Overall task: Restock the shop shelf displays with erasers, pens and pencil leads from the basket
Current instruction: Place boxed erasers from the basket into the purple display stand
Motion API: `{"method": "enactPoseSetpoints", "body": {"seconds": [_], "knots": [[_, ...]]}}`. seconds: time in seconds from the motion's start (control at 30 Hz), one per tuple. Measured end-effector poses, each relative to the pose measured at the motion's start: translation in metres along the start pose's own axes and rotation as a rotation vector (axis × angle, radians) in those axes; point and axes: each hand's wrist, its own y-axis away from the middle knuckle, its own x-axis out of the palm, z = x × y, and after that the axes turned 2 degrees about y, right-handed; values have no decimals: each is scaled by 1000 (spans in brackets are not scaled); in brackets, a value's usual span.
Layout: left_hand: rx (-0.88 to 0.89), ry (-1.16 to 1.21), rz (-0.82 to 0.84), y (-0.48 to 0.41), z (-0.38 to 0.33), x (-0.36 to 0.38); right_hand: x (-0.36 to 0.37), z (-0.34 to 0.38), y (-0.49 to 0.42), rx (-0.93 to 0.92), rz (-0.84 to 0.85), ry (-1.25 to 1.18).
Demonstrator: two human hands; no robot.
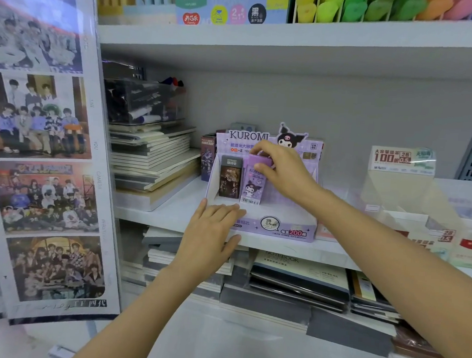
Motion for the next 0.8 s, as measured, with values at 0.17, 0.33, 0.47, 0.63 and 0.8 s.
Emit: {"method": "enactPoseSetpoints", "body": {"seconds": [0.17, 0.33, 0.47, 0.63, 0.8], "knots": [[-2, -17, 16, 0, 0, -1, -6, -7, -8, 66, 22, -6], [-5, -32, 11, 0, -1, 1, 13, -1, -5, 30, -5, 62], [-7, -37, 9, 0, -2, 3, 21, -3, 2, 63, -101, 0], [-47, -26, 17, 1, -8, 1, 17, 7, 17, 25, -117, 112], [-22, 83, -406, 33, -38, 15, 6, 22, 101, -124, -267, -207]]}}
